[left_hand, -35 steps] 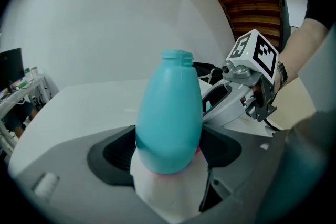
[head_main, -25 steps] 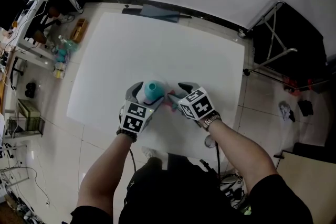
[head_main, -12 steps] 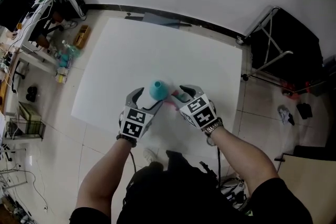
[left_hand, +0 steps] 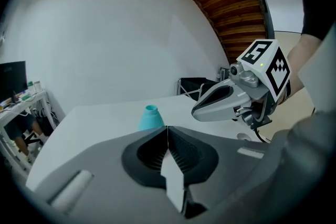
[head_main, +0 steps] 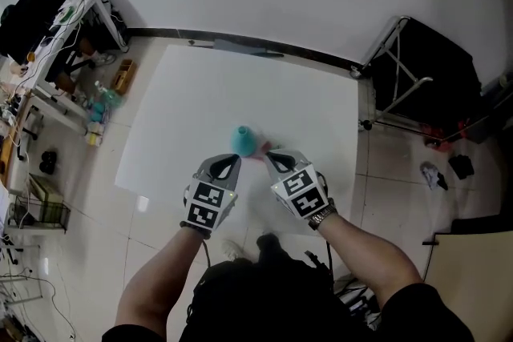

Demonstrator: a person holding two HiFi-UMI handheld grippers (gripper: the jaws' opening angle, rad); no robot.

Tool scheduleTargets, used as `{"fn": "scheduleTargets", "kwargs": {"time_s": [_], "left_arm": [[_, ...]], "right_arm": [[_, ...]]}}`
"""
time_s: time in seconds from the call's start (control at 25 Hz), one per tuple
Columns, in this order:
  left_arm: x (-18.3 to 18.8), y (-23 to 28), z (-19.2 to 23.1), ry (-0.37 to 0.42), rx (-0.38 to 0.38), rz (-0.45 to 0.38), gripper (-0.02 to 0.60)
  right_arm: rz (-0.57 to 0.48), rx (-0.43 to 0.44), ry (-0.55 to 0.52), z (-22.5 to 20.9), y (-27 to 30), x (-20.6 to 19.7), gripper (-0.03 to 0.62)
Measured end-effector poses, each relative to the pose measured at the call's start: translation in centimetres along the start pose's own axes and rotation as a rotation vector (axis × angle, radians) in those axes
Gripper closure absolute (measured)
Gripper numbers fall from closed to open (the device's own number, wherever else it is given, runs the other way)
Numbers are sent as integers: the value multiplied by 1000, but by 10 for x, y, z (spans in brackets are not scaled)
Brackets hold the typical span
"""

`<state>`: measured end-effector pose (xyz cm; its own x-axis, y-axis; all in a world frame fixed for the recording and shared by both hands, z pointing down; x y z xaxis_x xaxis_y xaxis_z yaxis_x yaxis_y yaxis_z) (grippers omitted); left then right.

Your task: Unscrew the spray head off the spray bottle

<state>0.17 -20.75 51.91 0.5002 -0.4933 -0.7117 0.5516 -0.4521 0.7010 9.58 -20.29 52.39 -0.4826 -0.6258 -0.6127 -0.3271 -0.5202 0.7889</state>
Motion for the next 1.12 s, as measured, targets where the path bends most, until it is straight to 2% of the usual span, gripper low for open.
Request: {"fn": "scheduleTargets", "kwargs": {"time_s": [0.48, 1.12], "left_arm": [[3, -38, -24, 52, -44, -33, 568], [8, -69, -33, 35, -35, -69, 568]], "right_arm": [[-49, -23, 55, 37, -37, 9, 602], [-104, -38, 106, 61, -64, 16, 602]]}}
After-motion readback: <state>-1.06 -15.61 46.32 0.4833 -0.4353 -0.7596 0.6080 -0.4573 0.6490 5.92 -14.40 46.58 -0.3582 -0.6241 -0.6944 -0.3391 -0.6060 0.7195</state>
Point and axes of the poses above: the fingertips, and each gripper's own axes: y forward along the fingers, z to its left, x out of its top, the point moved 3 cm from there along -y, backward along the fingers, and after that the axes turned 15 degrees about z, right-handed, at the moved point
